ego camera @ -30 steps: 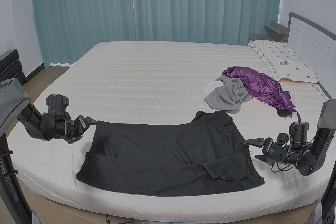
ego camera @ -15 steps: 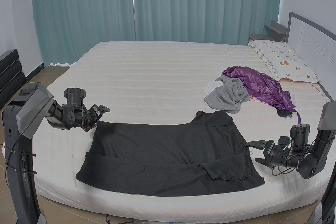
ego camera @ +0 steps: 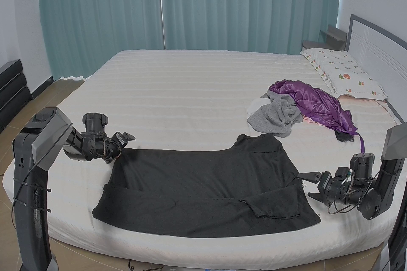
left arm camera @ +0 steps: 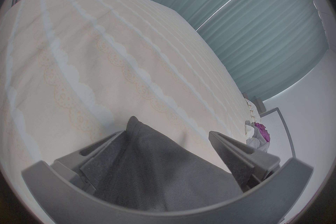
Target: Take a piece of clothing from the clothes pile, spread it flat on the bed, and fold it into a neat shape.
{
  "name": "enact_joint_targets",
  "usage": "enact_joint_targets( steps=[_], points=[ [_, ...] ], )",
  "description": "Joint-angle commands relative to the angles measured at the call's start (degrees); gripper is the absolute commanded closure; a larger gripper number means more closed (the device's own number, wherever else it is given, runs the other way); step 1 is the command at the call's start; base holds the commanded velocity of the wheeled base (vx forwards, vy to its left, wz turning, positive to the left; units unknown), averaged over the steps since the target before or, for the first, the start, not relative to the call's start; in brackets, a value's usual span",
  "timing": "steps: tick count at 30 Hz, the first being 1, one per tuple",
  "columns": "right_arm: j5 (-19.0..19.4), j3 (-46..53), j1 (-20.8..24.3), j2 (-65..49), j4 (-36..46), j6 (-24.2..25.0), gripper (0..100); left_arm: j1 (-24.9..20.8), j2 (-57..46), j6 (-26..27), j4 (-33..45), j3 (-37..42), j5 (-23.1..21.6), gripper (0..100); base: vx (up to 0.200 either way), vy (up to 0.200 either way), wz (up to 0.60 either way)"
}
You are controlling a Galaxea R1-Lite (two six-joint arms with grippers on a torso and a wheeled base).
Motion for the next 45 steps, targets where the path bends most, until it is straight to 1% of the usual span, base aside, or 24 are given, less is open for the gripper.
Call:
enact_joint_targets(
  steps=[1, 15, 23, 28, 34, 45],
  points=[
    [0.0, 0.2, 0.1, 0.4, 0.0, 0.0, 0, 0.7, -0.3, -0.1, 0.2, 0.4, 0.0, 0, 0.0, 0.0, 0.0],
    [0.0, 0.7, 0.2, 0.4, 0.0, 0.0, 0, 1.5, -0.4, -0.1, 0.0, 0.1, 0.8, 0, 0.0, 0.0, 0.0],
    [0.0, 0.7, 0.3, 0.5, 0.0, 0.0, 0, 2.3, -0.8, 0.3, -2.6, 0.0, 1.0, 0, 0.0, 0.0, 0.0],
    [0.0, 0.7, 0.4, 0.5, 0.0, 0.0, 0, 2.3, -0.2, 0.6, -2.8, -0.2, 3.1, 0, 0.0, 0.0, 0.0],
    [0.0, 0.8, 0.9, 0.5, 0.0, 0.0, 0, 2.0, 0.2, 2.0, -2.7, -0.1, 3.3, 0, 0.0, 0.0, 0.0],
    [0.1, 1.0, 1.1, 0.5, 0.0, 0.0, 0, 1.8, 1.0, 1.9, -2.7, -1.0, 3.0, 0, 0.0, 0.0, 0.0]
  ],
)
